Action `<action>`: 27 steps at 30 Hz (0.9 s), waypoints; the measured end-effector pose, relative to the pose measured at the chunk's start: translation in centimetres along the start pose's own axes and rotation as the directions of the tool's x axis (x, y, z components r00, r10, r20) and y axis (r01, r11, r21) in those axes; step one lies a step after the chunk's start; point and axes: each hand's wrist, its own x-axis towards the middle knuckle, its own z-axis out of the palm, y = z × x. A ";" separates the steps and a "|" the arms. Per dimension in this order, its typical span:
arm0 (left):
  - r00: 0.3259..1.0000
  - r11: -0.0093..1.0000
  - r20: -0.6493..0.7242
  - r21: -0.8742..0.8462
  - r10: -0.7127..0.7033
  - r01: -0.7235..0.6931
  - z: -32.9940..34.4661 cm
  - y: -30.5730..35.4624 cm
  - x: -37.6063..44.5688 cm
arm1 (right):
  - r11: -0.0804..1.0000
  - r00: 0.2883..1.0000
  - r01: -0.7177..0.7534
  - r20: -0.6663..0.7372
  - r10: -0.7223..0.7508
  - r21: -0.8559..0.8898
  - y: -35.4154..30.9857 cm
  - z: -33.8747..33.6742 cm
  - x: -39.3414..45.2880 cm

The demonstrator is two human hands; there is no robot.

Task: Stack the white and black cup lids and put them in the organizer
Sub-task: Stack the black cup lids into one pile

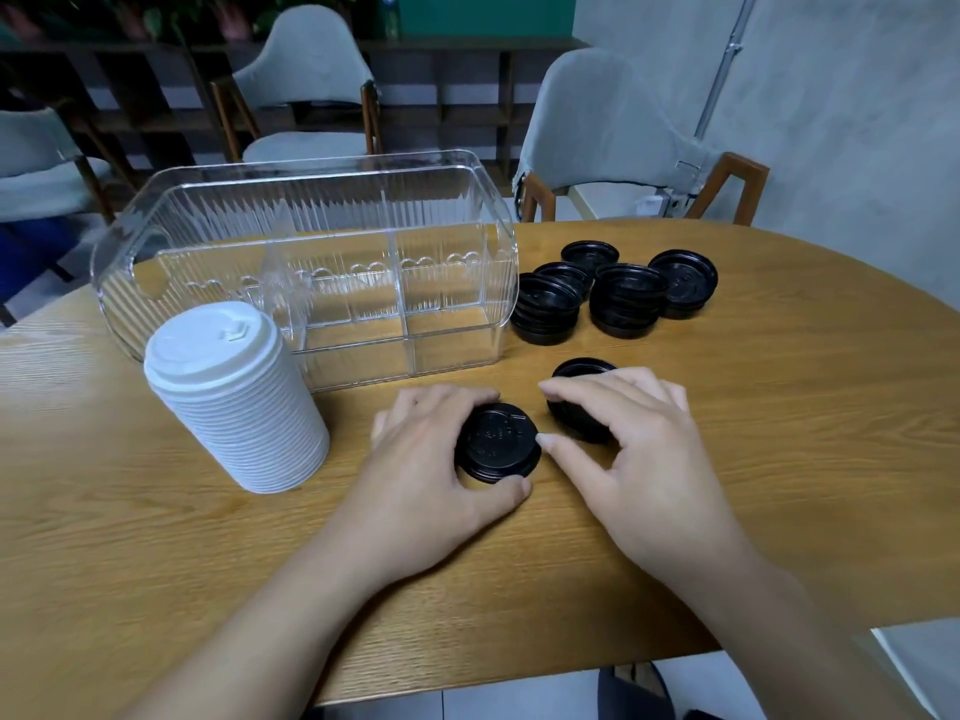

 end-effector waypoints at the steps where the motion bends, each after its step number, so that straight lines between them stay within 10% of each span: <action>1: 1.000 1.000 -0.002 -0.004 -0.001 0.001 0.0 0.0 0.0 | 1.000 1.000 -0.012 -0.011 0.012 0.001 0.1 -0.2 0.1; 18: 0.998 0.998 -0.055 -0.057 0.017 -0.020 0.3 0.0 -0.2 | 0.961 0.997 -0.082 -0.013 0.081 -0.264 1.1 -0.4 0.1; 27: 0.999 0.998 -0.043 -0.052 0.019 -0.021 0.2 0.1 -0.2 | 0.970 0.978 -0.206 0.008 0.209 -0.126 1.2 -0.9 0.4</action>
